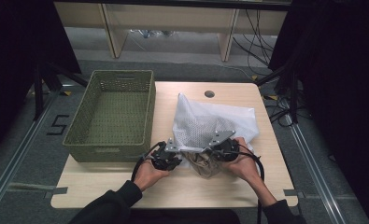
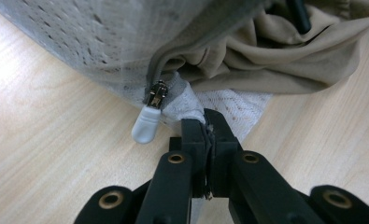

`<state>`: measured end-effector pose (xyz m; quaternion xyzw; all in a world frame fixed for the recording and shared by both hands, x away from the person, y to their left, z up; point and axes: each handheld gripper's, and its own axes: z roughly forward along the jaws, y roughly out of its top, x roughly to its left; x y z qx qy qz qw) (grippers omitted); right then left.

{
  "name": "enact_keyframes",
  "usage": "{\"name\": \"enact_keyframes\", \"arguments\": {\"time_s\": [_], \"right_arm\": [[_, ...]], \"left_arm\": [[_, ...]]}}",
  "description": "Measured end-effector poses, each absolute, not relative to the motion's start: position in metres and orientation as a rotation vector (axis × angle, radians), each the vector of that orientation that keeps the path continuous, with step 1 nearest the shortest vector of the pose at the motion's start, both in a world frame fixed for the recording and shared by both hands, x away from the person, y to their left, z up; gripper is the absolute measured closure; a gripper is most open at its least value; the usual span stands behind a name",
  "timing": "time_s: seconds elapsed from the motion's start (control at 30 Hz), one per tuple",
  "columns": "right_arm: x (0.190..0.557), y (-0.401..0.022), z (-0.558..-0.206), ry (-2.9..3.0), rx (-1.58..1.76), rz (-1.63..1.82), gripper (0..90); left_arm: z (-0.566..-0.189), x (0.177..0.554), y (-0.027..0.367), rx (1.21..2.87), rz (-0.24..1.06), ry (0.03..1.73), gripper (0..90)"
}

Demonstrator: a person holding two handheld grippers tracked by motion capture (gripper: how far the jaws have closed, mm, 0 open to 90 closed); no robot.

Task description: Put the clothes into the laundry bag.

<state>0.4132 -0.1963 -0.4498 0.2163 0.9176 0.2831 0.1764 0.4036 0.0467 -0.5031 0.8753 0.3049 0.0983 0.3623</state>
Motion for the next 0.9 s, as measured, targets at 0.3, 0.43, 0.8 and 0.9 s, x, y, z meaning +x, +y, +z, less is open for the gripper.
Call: {"name": "enact_keyframes", "arguments": {"time_s": [0.3,0.43,0.8,0.9], "right_arm": [[0.394,-0.185,-0.444,2.767,0.470,0.823,89.7],[0.395,-0.173,-0.456,2.781,0.444,0.789,89.7],[0.422,-0.157,-0.478,2.647,0.635,0.746,90.0],[0.428,-0.157,-0.480,2.608,0.653,0.777,90.0]], "left_arm": [[-0.504,0.402,0.045,2.256,0.256,0.806,87.5],[-0.503,0.400,0.047,2.265,0.255,0.794,88.0],[-0.501,0.391,0.052,2.365,0.265,0.695,89.0],[-0.501,0.387,0.053,2.393,0.218,0.624,89.0]]}}
